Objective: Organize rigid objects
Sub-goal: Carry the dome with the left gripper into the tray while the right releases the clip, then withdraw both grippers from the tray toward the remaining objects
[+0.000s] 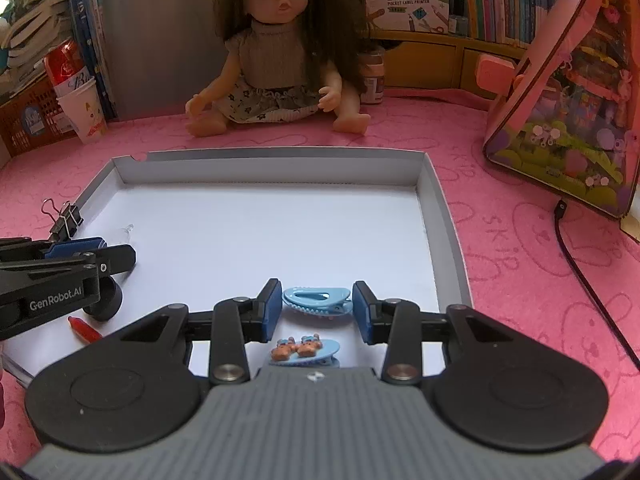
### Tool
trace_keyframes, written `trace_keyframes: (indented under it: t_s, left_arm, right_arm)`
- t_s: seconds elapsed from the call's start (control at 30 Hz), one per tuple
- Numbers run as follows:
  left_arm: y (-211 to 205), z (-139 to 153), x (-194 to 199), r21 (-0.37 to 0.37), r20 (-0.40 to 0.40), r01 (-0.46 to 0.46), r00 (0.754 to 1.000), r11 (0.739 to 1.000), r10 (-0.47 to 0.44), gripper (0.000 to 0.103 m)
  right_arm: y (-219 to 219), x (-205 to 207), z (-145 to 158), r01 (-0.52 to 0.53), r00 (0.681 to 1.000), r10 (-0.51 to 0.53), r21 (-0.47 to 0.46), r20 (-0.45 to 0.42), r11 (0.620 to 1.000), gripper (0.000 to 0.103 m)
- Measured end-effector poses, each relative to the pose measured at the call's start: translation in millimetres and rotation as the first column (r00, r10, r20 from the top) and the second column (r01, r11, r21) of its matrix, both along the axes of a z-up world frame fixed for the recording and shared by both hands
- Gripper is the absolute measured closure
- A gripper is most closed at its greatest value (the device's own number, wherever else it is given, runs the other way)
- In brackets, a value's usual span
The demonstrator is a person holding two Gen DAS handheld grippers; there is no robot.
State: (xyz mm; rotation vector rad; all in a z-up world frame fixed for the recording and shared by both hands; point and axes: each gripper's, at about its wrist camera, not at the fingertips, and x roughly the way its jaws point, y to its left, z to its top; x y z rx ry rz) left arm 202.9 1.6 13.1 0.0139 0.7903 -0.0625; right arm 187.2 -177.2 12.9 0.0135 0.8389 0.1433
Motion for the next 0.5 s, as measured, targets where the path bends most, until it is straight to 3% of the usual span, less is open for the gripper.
trace_keyframes:
  t_s: [0.13, 0.17, 0.27, 0.5]
  left_arm:
    - [-1, 1, -1, -0.005, -0.001, 0.008, 1.0, 1.0, -0.008, 0.076]
    - [-1, 2, -2, -0.008, 0.002, 0.013, 1.0, 1.0, -0.013, 0.076]
    - [-2, 7, -8, 0.003, 0.024, 0.026, 0.999, 1.0, -0.026, 0.064]
    - [-3, 25, -32, 0.002, 0.073, 0.056, 0.996, 0.998, -0.056, 0.049]
  right_arm:
    - [0, -1, 0, -0.003, 1.0, 0.003, 0.004, 0.004, 1.0, 0.054]
    - [-1, -1, 0, -0.004, 1.0, 0.004, 0.008, 0.008, 1.0, 0.046]
    - [-2, -5, 2, -0.01, 1.0, 0.01, 0.011, 0.028, 1.0, 0.042]
    - [-9, -21, 17, -0.017, 0.996, 0.015, 0.026, 0.091, 1.0, 0.031]
